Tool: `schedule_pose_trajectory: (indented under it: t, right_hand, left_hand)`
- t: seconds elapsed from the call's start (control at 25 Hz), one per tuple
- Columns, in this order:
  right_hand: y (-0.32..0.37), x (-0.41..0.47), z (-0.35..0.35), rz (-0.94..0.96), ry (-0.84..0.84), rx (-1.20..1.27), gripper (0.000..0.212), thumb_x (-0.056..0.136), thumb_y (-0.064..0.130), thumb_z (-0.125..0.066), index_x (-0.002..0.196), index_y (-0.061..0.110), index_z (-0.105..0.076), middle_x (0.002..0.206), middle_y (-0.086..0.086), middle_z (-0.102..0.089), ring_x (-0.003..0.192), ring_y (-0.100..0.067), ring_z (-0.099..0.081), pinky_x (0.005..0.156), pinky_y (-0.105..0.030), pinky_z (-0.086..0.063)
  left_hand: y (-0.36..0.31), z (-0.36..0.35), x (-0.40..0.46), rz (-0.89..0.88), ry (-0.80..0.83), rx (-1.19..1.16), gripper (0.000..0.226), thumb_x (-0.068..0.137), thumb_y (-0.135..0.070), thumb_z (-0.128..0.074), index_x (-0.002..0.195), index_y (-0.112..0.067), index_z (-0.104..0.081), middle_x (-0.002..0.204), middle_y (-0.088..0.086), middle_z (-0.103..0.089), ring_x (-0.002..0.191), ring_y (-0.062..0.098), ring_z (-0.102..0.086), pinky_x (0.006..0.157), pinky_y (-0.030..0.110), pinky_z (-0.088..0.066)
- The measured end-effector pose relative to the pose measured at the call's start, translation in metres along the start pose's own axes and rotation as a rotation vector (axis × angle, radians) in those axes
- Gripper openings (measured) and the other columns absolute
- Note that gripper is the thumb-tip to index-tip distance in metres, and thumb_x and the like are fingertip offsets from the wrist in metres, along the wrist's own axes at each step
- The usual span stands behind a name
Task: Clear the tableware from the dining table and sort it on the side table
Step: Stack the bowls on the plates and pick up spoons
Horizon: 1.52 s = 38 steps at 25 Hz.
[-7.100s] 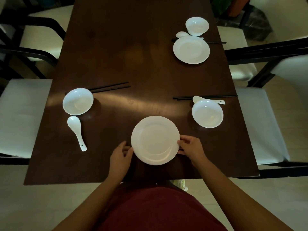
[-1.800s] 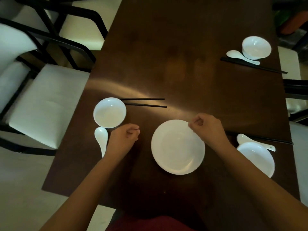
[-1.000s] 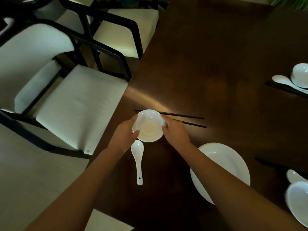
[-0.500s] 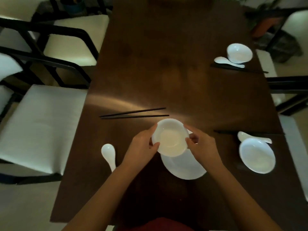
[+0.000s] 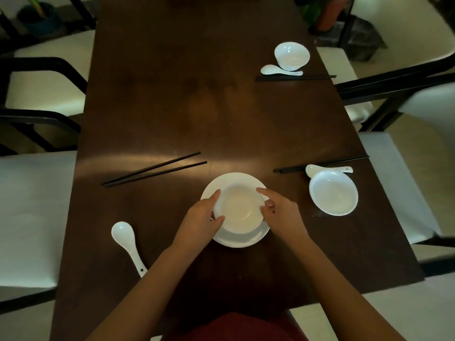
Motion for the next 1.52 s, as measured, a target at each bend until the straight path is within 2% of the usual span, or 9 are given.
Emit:
schedule_pose_trajectory:
  t: [0.2, 0.32, 0.44, 0.56, 0.84, 1.08, 1.24, 1.4, 1.52]
  right_hand:
    - [-0.008, -0.004, 0.008, 0.011, -0.005, 0.043, 0.039, 0.087, 0.015, -0.063, 0.125, 0.021, -0.058, 0.113, -0.006, -0.067, 0.089, -0.014, -0.062, 0.084, -0.024, -0.046]
    - [-0.014, -0.023, 0.050, 0.159, -0.298, -0.177, 0.034, 0.080, 0.013, -0.071, 0.113, 0.012, -0.066, 0.107, -0.008, -0.069, 0.093, -0.022, -0.066, 0.080, -0.029, -0.050]
    - [-0.043, -0.045, 0.088, 0.131, -0.556, -0.341, 0.040, 0.072, 0.012, -0.078, 0.111, 0.008, -0.066, 0.113, -0.016, -0.065, 0.105, -0.034, -0.061, 0.082, -0.045, -0.053]
    - [-0.073, -0.057, 0.111, 0.051, -0.643, -0.370, 0.041, 0.070, 0.009, -0.079, 0.109, 0.008, -0.068, 0.119, -0.019, -0.062, 0.112, -0.039, -0.054, 0.082, -0.049, -0.052]
    - [-0.080, -0.044, 0.107, 0.236, -0.507, -0.518, 0.010, 0.073, 0.005, -0.076, 0.082, 0.006, -0.073, 0.079, -0.010, -0.074, 0.077, -0.027, -0.070, 0.064, -0.038, -0.058]
    - [-0.081, -0.042, 0.109, 0.351, -0.512, -0.534, 0.017, 0.069, 0.002, -0.079, 0.085, 0.003, -0.073, 0.079, -0.012, -0.074, 0.076, -0.028, -0.071, 0.059, -0.037, -0.059]
    - [-0.047, -0.056, 0.109, 0.559, -0.591, -0.436, 0.014, 0.075, 0.005, -0.074, 0.089, 0.002, -0.072, 0.085, -0.012, -0.074, 0.083, -0.026, -0.071, 0.071, -0.030, -0.056]
    - [0.005, -0.070, 0.085, 0.743, -0.549, -0.309, 0.015, 0.082, 0.011, -0.068, 0.096, 0.006, -0.072, 0.092, -0.009, -0.074, 0.090, -0.021, -0.069, 0.082, -0.026, -0.052]
    - [0.034, -0.078, 0.061, 0.866, -0.456, -0.270, 0.016, 0.083, 0.015, -0.067, 0.096, 0.007, -0.073, 0.094, -0.009, -0.074, 0.091, -0.020, -0.069, 0.083, -0.028, -0.054]
  left_hand:
    - [-0.013, 0.007, -0.011, -0.185, -0.171, 0.204, 0.061, 0.086, -0.032, -0.061, 0.140, -0.022, -0.036, 0.142, 0.006, -0.044, 0.126, 0.021, -0.045, 0.100, 0.031, -0.038]
    - [-0.039, 0.002, -0.031, -0.510, -0.211, 0.319, 0.048, 0.073, -0.025, -0.076, 0.118, -0.013, -0.061, 0.125, 0.010, -0.061, 0.117, 0.027, -0.056, 0.098, 0.043, -0.042]
    - [-0.047, -0.012, -0.044, -0.580, -0.139, 0.313, 0.037, 0.067, -0.014, -0.081, 0.103, -0.011, -0.070, 0.104, 0.006, -0.071, 0.101, 0.023, -0.065, 0.090, 0.045, -0.052]
    - [-0.048, -0.015, -0.046, -0.554, -0.158, 0.290, 0.031, 0.069, -0.007, -0.079, 0.099, -0.010, -0.073, 0.100, 0.006, -0.073, 0.097, 0.022, -0.067, 0.088, 0.041, -0.052]
    - [-0.048, -0.016, -0.046, -0.506, -0.155, 0.279, 0.030, 0.070, -0.003, -0.078, 0.099, -0.008, -0.073, 0.101, 0.009, -0.073, 0.097, 0.024, -0.067, 0.088, 0.044, -0.053]
    - [-0.046, -0.017, -0.045, -0.437, -0.134, 0.257, 0.033, 0.069, -0.004, -0.079, 0.100, -0.009, -0.072, 0.103, 0.009, -0.072, 0.100, 0.024, -0.067, 0.090, 0.039, -0.047]
    - [-0.046, -0.005, -0.047, -0.324, -0.176, 0.164, 0.033, 0.076, -0.009, -0.074, 0.109, -0.009, -0.068, 0.112, 0.008, -0.069, 0.107, 0.021, -0.062, 0.095, 0.035, -0.043]
    - [-0.042, 0.023, -0.034, 0.050, -0.270, -0.380, 0.021, 0.087, -0.021, -0.061, 0.107, -0.018, -0.068, 0.102, -0.008, -0.069, 0.085, -0.002, -0.064, 0.076, 0.008, -0.048]
    - [-0.043, 0.028, -0.019, 0.237, -0.201, -0.767, 0.010, 0.086, -0.022, -0.062, 0.093, -0.021, -0.070, 0.084, -0.005, -0.072, 0.067, 0.004, -0.069, 0.055, 0.012, -0.052]
Point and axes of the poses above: each hand's wrist, its own x-axis towards the middle knuckle, its own z-axis out of the back of the hand, y = z × x, the point moved 8 cm from there along x, towards the middle knuckle
